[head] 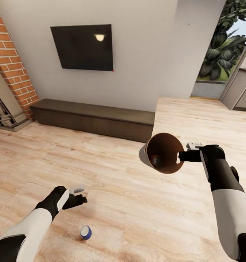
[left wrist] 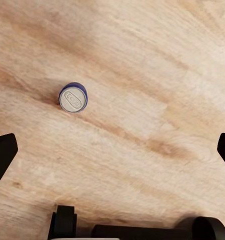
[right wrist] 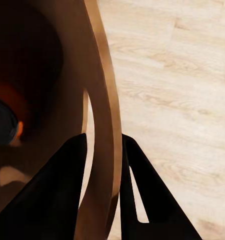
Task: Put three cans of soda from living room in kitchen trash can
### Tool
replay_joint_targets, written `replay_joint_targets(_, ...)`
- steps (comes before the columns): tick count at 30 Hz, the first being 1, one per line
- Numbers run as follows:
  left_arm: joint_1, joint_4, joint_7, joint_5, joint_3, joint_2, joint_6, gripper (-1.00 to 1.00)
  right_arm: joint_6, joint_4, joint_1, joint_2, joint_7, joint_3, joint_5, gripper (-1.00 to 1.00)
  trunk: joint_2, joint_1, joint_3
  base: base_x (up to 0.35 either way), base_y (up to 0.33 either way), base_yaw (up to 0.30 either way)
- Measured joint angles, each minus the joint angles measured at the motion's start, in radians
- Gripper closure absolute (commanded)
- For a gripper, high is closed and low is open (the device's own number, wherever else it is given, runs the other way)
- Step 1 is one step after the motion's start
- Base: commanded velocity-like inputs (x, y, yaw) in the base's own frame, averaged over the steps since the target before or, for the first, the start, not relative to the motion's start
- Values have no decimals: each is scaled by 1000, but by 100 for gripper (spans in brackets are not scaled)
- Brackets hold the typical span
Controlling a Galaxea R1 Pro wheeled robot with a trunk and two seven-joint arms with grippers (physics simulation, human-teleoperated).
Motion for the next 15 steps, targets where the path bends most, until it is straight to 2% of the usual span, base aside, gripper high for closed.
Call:
replay_joint_targets(4,0,4,-2,-1,0,-1,5,-100,-7,1,-24,2,-4,0,34,100,-28,15,-17,0,0,0)
replay_joint_targets(8,-1,8,-1,-1,-1,-4,7,-100,0,-1,-44,6,0,1,-1,100,-56,31,-33,0,0,0)
replay_joint_targets(12,-1,9,-1,-1,-1,-10,15,-100,-4,-1,-51,9,-2,2,25,100,-84,46,-49,0,0,0)
replay_joint_targets(15,-1,9,-1,-1,-1,-12,18,-100,-2,-1,-52,10,-1,4,15,100,-105,57,-59,0,0,0)
